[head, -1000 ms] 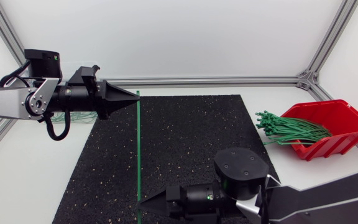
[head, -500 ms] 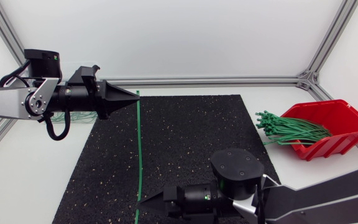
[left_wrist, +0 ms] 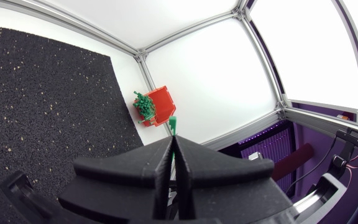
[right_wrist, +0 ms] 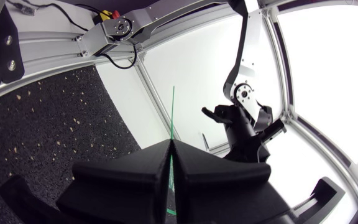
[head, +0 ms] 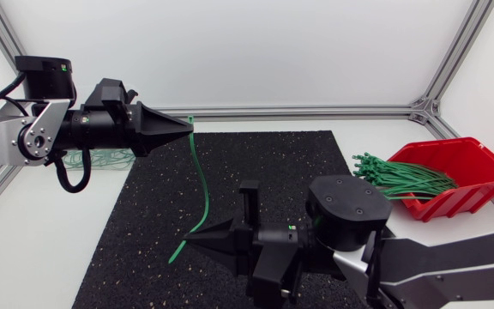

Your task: Take a green cable tie from the red box, thread the tail through the head to close it, then place it in the transparent bin on the left.

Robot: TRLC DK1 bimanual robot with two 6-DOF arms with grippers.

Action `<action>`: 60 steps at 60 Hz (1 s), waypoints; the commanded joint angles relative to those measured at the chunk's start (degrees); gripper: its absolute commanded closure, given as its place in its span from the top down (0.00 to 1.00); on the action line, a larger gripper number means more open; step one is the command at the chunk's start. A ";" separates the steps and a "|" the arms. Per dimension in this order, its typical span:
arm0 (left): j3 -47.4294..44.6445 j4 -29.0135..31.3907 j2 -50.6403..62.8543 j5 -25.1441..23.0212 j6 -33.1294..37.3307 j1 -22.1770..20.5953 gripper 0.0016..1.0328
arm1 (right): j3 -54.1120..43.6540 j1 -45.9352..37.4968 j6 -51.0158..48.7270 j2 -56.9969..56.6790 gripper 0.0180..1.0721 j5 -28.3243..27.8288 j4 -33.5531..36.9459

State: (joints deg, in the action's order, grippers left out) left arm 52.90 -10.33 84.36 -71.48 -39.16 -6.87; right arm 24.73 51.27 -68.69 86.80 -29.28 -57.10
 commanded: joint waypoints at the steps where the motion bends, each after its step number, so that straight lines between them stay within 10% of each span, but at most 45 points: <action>1: -2.37 0.13 -0.95 0.12 0.48 -0.95 0.03 | -2.41 0.24 6.46 0.03 0.05 1.06 0.15; 30: -7.47 -0.83 -5.96 3.19 4.88 -4.02 0.04 | 10.86 4.28 62.27 -13.33 0.05 8.71 47.08; 60: -16.25 -12.88 -9.39 8.11 5.93 -9.83 0.04 | 18.34 -7.41 102.96 -12.80 0.05 -27.85 60.79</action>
State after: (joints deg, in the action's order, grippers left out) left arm 38.50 -21.65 76.29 -63.90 -33.78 -15.77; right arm 42.09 45.23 23.64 72.84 -54.28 3.44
